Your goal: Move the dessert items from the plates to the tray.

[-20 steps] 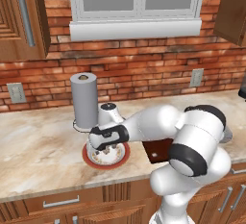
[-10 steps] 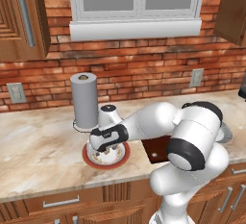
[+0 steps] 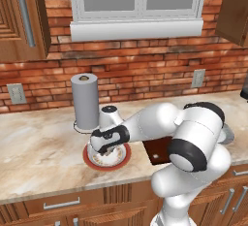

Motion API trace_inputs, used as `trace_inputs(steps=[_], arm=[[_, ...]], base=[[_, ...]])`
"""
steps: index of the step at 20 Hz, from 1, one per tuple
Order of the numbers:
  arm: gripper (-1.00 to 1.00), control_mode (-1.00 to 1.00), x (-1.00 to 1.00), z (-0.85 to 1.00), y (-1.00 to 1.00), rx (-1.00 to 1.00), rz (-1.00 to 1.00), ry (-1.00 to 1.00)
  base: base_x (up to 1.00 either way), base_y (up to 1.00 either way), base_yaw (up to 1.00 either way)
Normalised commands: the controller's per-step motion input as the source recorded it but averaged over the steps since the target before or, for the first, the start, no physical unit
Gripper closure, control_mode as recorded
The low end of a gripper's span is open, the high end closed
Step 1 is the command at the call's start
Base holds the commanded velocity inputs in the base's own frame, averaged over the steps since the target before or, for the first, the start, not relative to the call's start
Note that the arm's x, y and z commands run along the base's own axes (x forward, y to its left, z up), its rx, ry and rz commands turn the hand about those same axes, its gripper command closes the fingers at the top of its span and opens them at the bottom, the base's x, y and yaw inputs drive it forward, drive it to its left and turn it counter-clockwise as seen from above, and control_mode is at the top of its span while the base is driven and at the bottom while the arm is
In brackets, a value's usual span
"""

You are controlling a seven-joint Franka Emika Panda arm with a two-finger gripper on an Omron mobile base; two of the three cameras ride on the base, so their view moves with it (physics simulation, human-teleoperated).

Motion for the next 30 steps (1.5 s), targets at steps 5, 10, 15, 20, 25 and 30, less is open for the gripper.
trace_inputs(steps=[5,10,15,20,25,30], arm=[[1.0,-1.0,0.0,0.0,0.0,0.0,0.0,0.0],[1.0,-1.0,0.0,0.32,-0.03,0.0,0.0,0.0],[1.0,-1.0,-0.14,0.8,-0.28,0.0,0.0,0.0],[1.0,-1.0,-0.09,0.64,-0.39,0.0,0.0,0.0],[1.0,-1.0,0.0,0.15,-0.69,-0.02,0.0,0.01],[1.0,-1.0,0.0,0.0,-0.97,-0.02,0.0,0.02]], base=[[0.0,0.0,0.0],[0.0,0.0,0.0],[0.0,0.0,0.0],[0.0,0.0,0.0],[0.0,0.0,0.0],[0.0,0.0,0.0]])
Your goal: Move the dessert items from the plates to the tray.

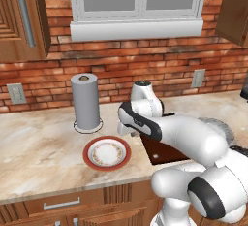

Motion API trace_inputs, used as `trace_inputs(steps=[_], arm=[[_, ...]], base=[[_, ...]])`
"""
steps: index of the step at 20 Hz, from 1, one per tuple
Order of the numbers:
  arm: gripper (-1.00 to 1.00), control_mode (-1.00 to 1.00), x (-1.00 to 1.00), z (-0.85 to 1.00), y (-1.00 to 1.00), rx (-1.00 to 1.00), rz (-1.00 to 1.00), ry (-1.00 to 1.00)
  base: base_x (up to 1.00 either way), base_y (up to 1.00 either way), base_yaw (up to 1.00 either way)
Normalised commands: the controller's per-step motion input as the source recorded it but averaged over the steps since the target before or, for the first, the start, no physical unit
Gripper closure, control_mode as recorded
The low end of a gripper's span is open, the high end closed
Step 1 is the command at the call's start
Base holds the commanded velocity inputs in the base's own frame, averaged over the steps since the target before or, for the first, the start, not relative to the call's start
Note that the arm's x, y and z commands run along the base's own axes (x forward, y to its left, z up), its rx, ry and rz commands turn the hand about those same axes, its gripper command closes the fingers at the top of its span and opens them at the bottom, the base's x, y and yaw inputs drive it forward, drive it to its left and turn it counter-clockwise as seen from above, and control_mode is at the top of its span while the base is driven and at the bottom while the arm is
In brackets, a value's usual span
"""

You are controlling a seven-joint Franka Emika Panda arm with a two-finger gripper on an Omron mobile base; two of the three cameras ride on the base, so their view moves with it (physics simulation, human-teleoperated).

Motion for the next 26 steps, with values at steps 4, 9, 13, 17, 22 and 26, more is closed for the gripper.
trace_inputs(steps=[4,9,13,17,22,26], arm=[[1.0,-1.0,0.0,0.0,-1.0,-0.01,-0.02,0.04],[1.0,-1.0,0.0,0.0,-1.0,0.0,0.0,0.03],[1.0,-1.0,-0.08,0.0,-0.76,0.0,0.0,0.0],[1.0,-1.0,-0.16,-0.12,-0.35,0.0,0.0,0.0],[1.0,-1.0,-0.07,-0.33,-0.15,0.0,0.0,0.0],[1.0,-1.0,0.0,-0.45,-0.08,0.0,0.0,0.0]], base=[[0.0,0.0,0.0],[0.0,0.0,0.0],[0.0,0.0,0.0],[0.0,0.0,0.0],[0.0,0.0,0.0],[0.0,0.0,0.0]])
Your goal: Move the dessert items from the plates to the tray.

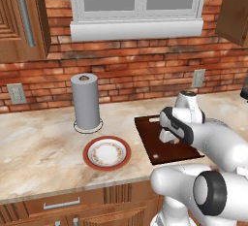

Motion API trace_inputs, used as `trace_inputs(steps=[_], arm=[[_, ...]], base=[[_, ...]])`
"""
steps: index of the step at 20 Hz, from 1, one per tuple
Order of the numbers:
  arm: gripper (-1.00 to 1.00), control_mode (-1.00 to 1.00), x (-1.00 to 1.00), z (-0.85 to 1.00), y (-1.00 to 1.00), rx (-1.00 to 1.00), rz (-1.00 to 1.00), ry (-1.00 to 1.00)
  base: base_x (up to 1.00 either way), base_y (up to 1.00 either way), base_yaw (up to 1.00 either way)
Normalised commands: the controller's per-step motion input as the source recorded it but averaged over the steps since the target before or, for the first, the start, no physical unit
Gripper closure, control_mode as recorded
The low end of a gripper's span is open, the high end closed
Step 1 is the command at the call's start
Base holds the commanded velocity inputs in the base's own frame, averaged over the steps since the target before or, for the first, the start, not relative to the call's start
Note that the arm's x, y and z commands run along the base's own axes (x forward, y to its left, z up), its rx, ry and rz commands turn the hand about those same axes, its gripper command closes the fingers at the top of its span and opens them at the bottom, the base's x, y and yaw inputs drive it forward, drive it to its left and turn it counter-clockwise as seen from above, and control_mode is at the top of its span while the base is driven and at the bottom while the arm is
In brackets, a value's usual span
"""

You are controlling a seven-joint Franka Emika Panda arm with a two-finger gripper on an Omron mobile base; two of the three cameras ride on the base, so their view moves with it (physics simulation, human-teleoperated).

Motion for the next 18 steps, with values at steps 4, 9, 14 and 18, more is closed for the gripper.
trace_inputs(steps=[4,9,14,18], arm=[[1.0,-1.0,0.0,-0.35,-0.02,0.0,0.0,0.0],[1.0,-1.0,0.0,-0.33,0.0,0.0,0.0,0.0],[1.0,-1.0,0.0,-0.24,0.0,0.0,0.0,0.0],[1.0,-1.0,0.0,-0.03,0.0,0.0,0.0,0.0]], base=[[0.0,0.0,0.0],[0.0,0.0,0.0],[0.0,0.0,0.0],[0.0,0.0,0.0]])
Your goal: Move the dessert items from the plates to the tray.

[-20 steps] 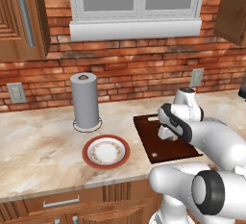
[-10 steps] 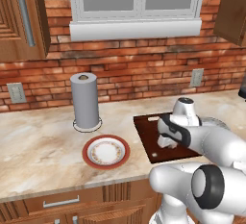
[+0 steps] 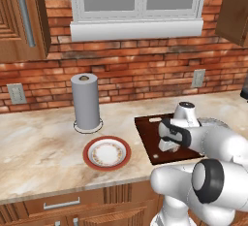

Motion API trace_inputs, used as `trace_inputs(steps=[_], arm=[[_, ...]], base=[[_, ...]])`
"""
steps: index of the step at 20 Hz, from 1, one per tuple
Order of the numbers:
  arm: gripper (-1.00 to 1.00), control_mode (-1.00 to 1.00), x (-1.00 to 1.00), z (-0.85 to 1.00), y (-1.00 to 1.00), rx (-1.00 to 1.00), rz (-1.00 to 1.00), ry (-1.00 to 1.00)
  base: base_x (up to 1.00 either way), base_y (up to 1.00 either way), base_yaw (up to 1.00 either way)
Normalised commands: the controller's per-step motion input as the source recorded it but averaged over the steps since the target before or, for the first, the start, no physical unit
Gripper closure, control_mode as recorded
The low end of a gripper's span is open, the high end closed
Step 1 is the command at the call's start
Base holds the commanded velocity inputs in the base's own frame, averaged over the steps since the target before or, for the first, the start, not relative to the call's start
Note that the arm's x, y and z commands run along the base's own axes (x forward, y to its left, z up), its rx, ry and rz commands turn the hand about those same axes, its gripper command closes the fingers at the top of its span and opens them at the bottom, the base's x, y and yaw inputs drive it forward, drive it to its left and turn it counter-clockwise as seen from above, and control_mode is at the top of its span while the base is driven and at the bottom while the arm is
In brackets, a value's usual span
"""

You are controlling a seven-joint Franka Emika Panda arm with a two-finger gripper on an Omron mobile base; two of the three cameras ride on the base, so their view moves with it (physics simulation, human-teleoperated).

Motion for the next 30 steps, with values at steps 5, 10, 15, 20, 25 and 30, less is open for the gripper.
trace_inputs(steps=[5,10,15,20,25,30], arm=[[-1.0,-1.0,0.0,0.0,0.0,0.0,0.0,0.0],[-1.0,-1.0,0.0,0.0,0.0,0.0,0.0,0.0],[-1.0,-1.0,-0.05,0.32,0.0,0.0,0.0,0.0],[-1.0,-1.0,-0.2,0.73,0.0,0.0,0.0,0.0],[-1.0,-1.0,-0.22,0.74,0.0,0.0,0.0,0.0],[-1.0,-1.0,-0.25,0.47,-0.01,0.0,-0.01,0.0]], base=[[0.0,0.0,0.0],[0.0,0.0,0.0],[0.0,0.0,0.0],[0.0,0.0,0.0],[0.0,0.0,0.0],[0.0,0.0,0.0]])
